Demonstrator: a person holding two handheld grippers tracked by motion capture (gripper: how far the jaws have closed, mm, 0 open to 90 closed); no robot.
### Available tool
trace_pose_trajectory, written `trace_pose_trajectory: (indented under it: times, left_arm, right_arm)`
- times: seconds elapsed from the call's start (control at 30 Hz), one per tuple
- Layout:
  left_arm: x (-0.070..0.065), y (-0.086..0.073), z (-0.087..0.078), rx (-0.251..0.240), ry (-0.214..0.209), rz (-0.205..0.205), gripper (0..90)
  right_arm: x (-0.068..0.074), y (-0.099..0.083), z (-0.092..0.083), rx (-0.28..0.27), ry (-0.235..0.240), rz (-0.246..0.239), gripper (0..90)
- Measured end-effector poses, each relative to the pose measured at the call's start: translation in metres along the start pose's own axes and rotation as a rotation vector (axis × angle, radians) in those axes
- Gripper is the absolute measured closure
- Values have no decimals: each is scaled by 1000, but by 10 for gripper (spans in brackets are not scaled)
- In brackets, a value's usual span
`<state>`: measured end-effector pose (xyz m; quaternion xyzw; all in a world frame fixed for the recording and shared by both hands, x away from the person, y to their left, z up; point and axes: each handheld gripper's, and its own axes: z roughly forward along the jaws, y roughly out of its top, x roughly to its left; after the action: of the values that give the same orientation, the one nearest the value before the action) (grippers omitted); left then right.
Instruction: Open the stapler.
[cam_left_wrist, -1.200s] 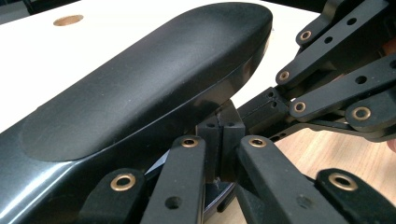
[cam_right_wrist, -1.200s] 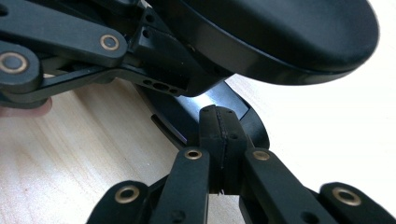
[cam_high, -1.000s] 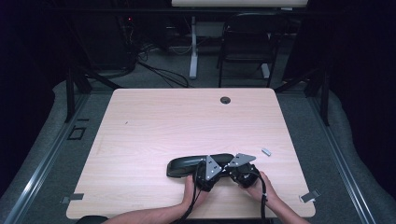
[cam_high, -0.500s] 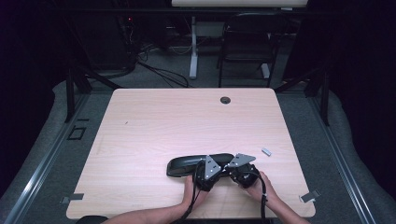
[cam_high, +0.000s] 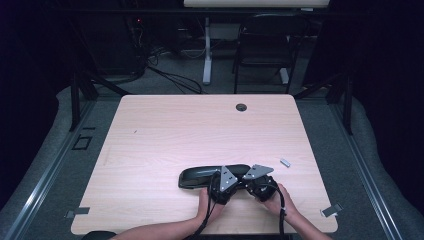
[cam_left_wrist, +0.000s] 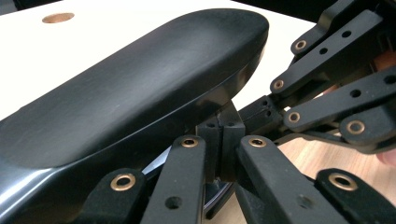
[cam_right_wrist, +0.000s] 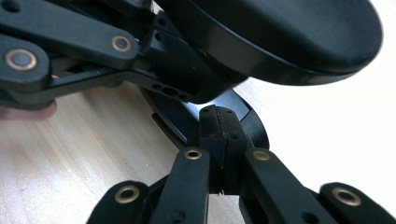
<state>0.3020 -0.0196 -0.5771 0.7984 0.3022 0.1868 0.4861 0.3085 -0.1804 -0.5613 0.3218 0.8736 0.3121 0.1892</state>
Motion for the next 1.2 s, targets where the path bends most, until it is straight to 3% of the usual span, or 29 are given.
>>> trace_pose_trajectory:
  times: [1.2]
  left_arm:
    - [2, 1, -3, 2, -7, -4, 900]
  right_arm:
    - [-1, -1, 0, -7, 5, -5, 900]
